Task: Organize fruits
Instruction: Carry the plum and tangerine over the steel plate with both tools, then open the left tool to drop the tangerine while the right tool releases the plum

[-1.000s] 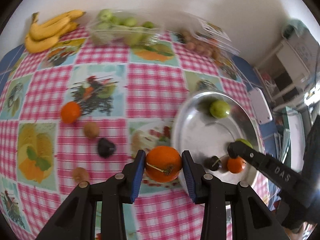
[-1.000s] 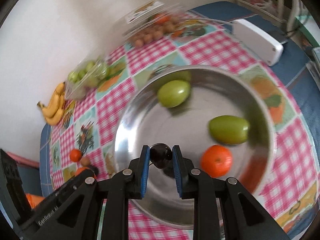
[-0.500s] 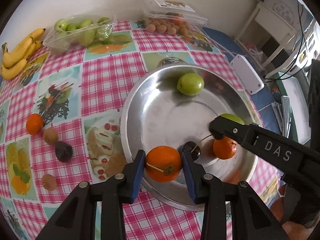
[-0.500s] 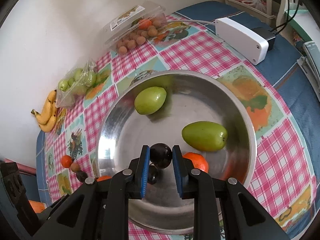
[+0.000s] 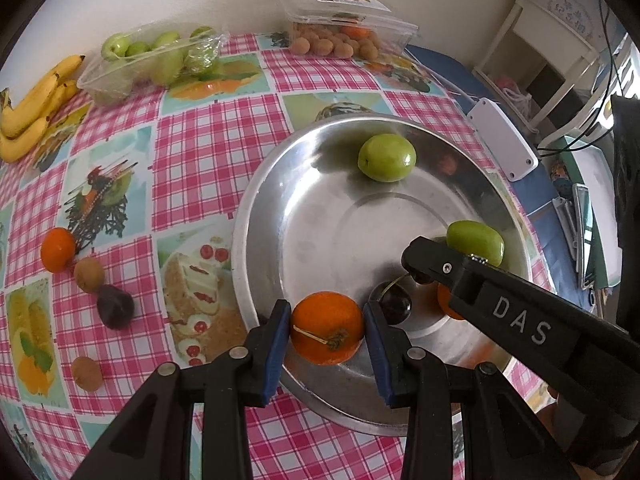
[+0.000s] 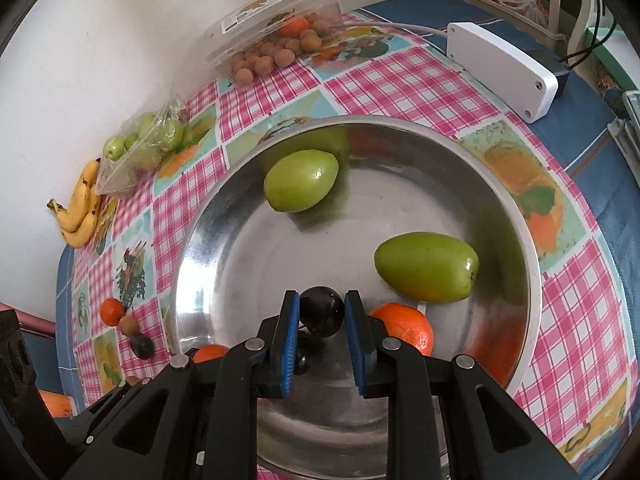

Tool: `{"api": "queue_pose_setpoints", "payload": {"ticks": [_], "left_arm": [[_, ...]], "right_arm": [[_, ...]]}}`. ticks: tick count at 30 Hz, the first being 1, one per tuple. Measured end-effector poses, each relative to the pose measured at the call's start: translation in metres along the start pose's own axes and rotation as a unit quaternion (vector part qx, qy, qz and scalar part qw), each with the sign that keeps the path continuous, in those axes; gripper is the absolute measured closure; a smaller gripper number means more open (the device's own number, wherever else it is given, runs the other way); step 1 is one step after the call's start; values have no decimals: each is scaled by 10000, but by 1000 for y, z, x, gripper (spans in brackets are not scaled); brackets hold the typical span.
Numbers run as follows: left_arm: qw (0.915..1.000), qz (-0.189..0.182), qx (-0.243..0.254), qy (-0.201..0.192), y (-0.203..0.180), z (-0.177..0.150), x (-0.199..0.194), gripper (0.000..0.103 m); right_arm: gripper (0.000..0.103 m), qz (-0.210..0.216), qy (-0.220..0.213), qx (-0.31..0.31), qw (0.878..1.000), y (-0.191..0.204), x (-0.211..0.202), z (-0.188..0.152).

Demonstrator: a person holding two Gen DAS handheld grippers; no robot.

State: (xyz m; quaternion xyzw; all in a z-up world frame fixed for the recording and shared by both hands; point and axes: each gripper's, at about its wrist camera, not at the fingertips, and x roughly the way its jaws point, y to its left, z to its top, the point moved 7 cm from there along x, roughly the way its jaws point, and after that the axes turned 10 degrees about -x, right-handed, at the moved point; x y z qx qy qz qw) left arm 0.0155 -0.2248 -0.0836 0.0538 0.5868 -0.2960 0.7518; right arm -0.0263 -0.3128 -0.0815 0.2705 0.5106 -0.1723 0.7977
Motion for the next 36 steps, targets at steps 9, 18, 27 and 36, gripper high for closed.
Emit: {"api": "queue_pose_setpoints", "payload": {"ticks": [9, 18, 27, 36], "left_arm": [[10000, 35, 54, -5, -1, 1, 3, 63], [10000, -7, 76, 16, -2, 1, 4, 58], [9999, -58, 84, 3, -2, 1, -1, 56], [9996, 43, -208, -184, 15, 10, -20, 56]], "right_arm": [[78, -69, 36, -108, 9999, 2, 3, 2], [78, -63, 37, -164, 9998, 3, 3, 4], [78, -71, -69, -253, 9996, 3, -5, 8], [78, -96, -135, -261, 9995, 2, -10, 9]]}}
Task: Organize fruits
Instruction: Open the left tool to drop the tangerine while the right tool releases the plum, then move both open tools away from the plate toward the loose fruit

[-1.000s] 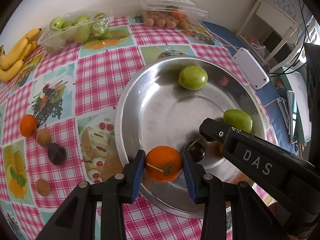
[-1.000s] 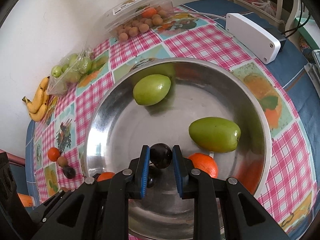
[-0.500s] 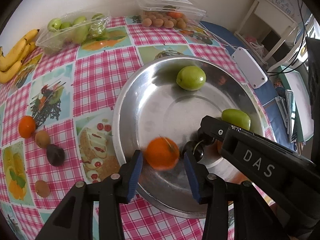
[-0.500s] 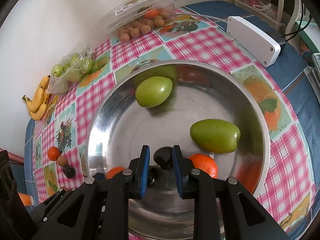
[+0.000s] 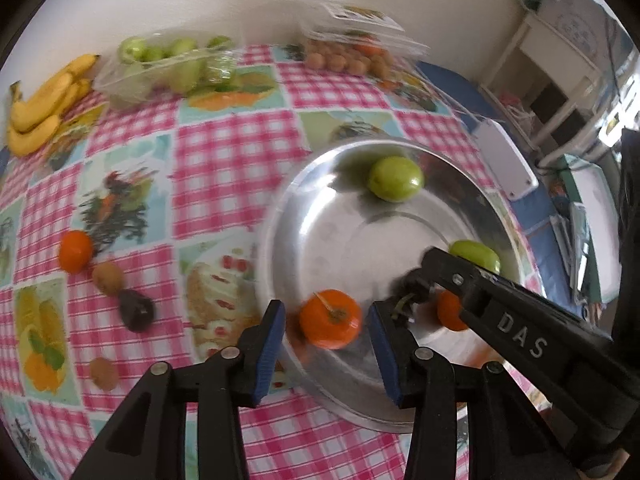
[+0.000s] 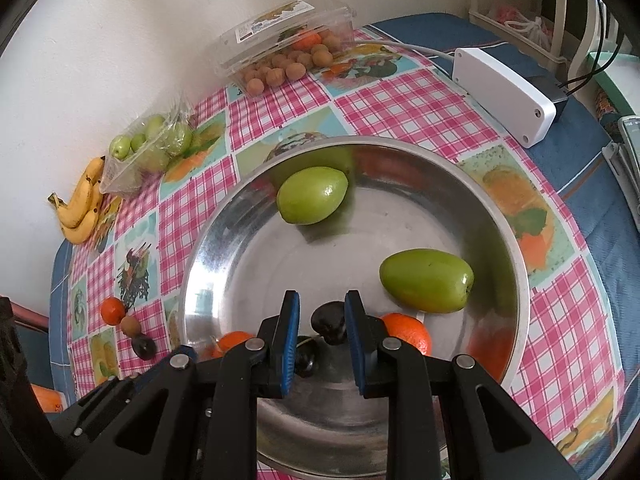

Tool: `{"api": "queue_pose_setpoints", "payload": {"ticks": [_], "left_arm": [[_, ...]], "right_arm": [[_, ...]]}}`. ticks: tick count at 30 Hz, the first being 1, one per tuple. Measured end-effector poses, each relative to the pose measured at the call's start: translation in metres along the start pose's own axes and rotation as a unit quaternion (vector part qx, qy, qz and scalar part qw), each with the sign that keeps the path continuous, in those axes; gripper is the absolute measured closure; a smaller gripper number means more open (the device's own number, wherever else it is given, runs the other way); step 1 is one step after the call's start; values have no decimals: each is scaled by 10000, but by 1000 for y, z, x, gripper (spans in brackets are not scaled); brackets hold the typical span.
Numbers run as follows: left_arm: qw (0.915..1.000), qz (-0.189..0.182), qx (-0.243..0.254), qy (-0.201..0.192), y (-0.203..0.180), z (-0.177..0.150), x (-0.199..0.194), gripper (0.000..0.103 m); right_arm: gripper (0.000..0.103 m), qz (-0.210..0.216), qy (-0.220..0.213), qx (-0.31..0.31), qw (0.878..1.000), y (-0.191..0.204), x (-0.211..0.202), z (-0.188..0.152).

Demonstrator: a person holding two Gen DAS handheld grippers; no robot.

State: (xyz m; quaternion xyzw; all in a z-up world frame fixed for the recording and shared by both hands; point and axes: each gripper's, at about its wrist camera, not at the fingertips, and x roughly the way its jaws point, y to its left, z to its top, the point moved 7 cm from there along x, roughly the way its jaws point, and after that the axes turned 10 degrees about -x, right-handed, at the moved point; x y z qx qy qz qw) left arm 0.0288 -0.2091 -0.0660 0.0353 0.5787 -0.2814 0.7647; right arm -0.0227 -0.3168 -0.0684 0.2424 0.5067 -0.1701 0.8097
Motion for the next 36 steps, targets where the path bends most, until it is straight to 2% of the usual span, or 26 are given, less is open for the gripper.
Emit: {"api": "queue_pose_setpoints", "payload": {"ticks": [8, 10, 11, 12, 13, 15, 19, 25, 27, 30, 32, 34, 36], "left_arm": [[9960, 501, -690, -257, 43, 14, -15, 56], [9944, 585, -843, -273, 54, 16, -16, 46], [9934, 635, -913, -268, 58, 16, -16, 33], [9925, 699, -969, -261, 62, 16, -15, 27], [9918, 766, -997, -244, 64, 15, -14, 27], [9909, 879, -1001, -213, 67, 14, -13, 26], [9898, 971, -1023, -207, 71, 13, -12, 22], [9868, 1160, -1100, -264, 79, 15, -13, 7], [9851, 1247, -1140, -315, 82, 16, -13, 0], [9836, 1259, -1235, -363, 88, 17, -14, 0], [9818, 1366, -1254, -423, 91, 18, -16, 0], [9814, 1421, -1225, -411, 94, 18, -15, 0], [9813, 1404, -1256, -401, 96, 17, -15, 0]], "right_arm": [[79, -21, 65, -105, 9999, 7, 2, -2], [78, -66, 109, -209, 9997, 11, 3, -2], [76, -130, 146, -255, 9995, 13, 4, -2], [72, -211, 180, -305, 9992, 14, 5, -3], [61, -265, 192, -344, 9989, 15, 5, -2], [49, -334, 187, -412, 9984, 17, 6, -2], [46, -379, 178, -476, 9980, 17, 4, -2], [26, -425, 150, -581, 9973, 19, 3, -2], [24, -463, 151, -609, 9970, 19, 3, -1], [17, -457, 156, -592, 9971, 17, 4, -1], [6, -446, 159, -609, 9970, 17, 4, -1], [0, -515, 198, -663, 9963, 18, 5, -2], [0, -527, 201, -714, 9958, 19, 5, -2]]}}
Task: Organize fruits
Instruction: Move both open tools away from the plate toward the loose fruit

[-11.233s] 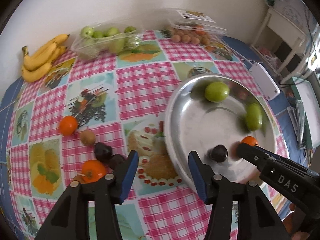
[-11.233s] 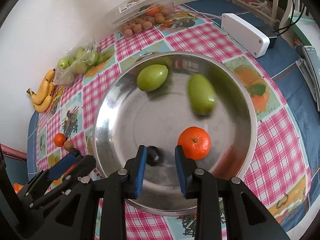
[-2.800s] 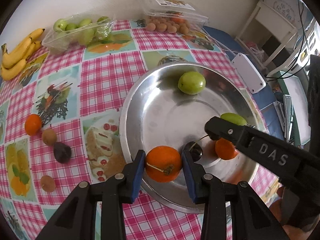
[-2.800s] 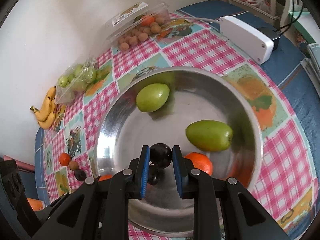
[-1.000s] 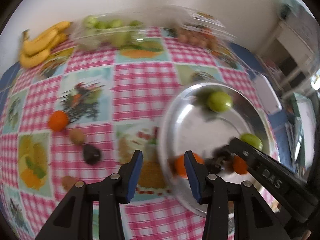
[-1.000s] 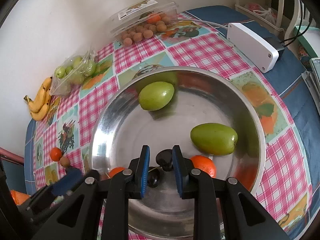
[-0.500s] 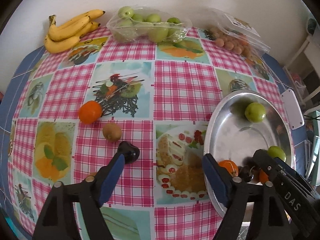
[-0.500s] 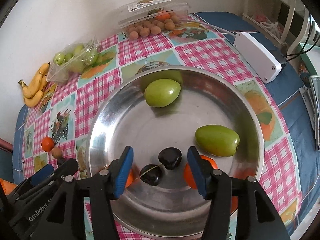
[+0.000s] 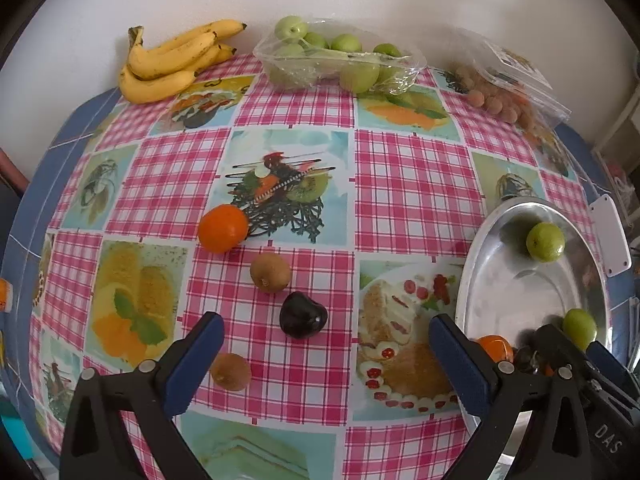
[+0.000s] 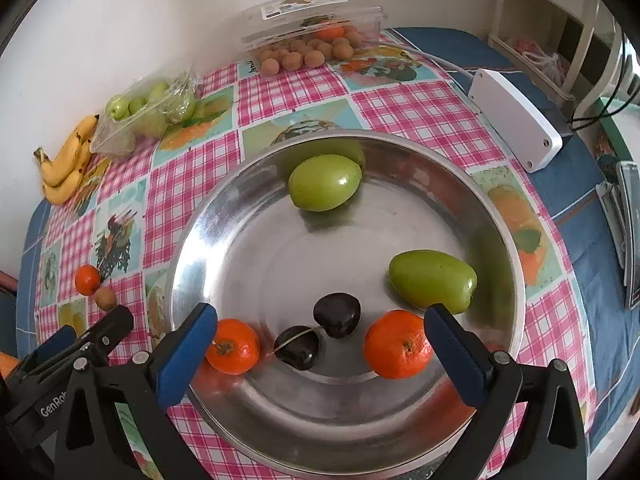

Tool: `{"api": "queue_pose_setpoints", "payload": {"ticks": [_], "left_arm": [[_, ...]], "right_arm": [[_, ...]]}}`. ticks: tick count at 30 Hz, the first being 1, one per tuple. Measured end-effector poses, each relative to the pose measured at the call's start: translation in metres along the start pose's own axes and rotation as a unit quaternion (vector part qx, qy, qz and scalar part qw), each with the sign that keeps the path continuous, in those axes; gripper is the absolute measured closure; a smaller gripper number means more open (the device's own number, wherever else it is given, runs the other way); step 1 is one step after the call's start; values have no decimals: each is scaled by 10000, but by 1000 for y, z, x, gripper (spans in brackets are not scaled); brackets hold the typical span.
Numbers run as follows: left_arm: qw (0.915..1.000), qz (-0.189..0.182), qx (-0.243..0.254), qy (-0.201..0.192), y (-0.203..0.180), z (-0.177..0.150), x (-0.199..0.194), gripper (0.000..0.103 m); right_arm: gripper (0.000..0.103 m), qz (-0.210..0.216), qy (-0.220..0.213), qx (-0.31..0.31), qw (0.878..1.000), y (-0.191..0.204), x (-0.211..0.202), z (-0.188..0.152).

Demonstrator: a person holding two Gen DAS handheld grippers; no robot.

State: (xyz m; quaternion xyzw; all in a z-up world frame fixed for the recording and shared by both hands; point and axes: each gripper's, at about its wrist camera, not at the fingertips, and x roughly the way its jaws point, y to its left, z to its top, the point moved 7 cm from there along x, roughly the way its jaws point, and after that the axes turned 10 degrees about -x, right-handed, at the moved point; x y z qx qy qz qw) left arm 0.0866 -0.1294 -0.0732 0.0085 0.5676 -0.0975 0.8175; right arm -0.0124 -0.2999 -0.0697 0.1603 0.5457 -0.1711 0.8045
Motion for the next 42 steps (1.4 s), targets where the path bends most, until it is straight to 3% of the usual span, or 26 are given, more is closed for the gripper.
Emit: {"api": "queue_pose_setpoints", "payload": {"ticks": [26, 31, 42], "left_arm": [[9994, -59, -156, -317, 42, 7, -32, 0], [9988, -124, -380, -295, 62, 7, -36, 0], [9955, -53, -880, -358, 111, 13, -43, 0]], "right_arm": [[0, 125, -84, -450, 9989, 45, -22, -6], [0, 109, -171, -584, 9981, 63, -28, -6], [0, 574, -137, -653, 9961, 113, -24, -7]]}}
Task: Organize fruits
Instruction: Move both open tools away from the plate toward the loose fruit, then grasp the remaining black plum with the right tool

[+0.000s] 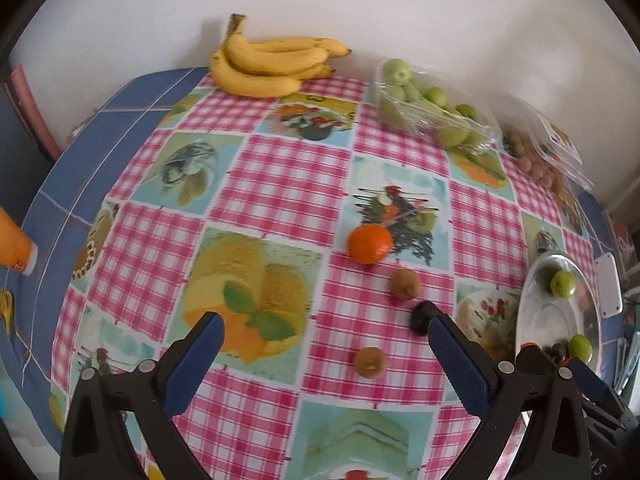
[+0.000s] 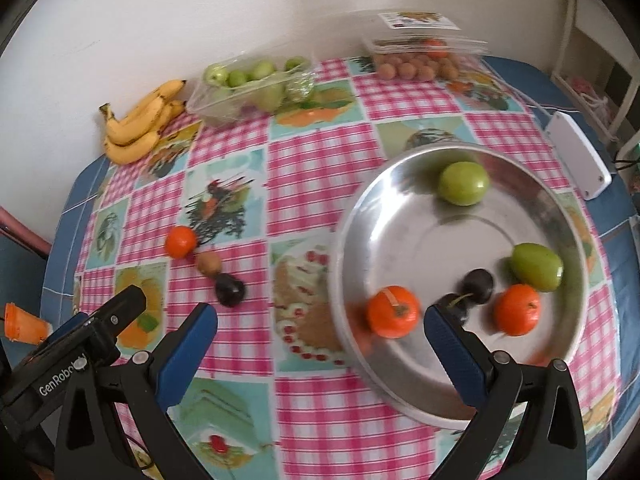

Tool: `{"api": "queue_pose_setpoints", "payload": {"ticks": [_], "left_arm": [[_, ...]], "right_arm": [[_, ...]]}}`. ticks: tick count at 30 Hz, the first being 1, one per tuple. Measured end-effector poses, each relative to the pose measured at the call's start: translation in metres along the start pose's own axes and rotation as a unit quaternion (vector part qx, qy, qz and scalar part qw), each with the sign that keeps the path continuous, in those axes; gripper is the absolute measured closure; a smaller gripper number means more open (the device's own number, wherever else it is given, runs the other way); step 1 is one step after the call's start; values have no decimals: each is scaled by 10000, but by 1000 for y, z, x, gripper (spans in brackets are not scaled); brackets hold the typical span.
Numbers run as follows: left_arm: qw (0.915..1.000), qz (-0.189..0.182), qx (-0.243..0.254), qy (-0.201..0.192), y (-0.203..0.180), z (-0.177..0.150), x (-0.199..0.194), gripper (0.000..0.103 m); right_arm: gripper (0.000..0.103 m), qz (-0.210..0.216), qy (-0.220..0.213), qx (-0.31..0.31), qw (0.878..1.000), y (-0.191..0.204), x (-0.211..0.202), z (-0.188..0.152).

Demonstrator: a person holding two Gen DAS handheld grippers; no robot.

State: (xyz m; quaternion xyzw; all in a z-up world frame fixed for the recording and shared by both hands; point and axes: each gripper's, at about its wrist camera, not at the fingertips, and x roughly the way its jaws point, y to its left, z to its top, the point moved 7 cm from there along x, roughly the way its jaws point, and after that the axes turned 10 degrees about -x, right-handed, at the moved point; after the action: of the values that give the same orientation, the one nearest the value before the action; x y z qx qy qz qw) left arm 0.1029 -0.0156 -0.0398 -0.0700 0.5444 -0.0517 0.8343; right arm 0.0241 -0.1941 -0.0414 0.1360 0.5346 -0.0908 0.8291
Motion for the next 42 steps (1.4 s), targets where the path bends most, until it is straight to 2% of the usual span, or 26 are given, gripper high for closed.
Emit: {"api": "queue_pose_setpoints", "payload": {"ticks": [13, 21, 31, 42], "left_arm": [[9991, 192, -371, 101, 36, 3, 9, 0], [9976, 262, -564, 292, 49, 3, 24, 0], [9955, 175, -835, 421, 58, 7, 34, 0], [9939, 307, -882, 590, 63, 8, 53, 0]], "right_arm": [[0, 249, 119, -142, 9995, 33, 18, 0], [0, 204, 256, -270, 9991, 41, 35, 0], [0, 376, 276, -345, 9983, 52, 48, 7], [0, 374, 429, -423, 9975, 57, 65, 9]]}}
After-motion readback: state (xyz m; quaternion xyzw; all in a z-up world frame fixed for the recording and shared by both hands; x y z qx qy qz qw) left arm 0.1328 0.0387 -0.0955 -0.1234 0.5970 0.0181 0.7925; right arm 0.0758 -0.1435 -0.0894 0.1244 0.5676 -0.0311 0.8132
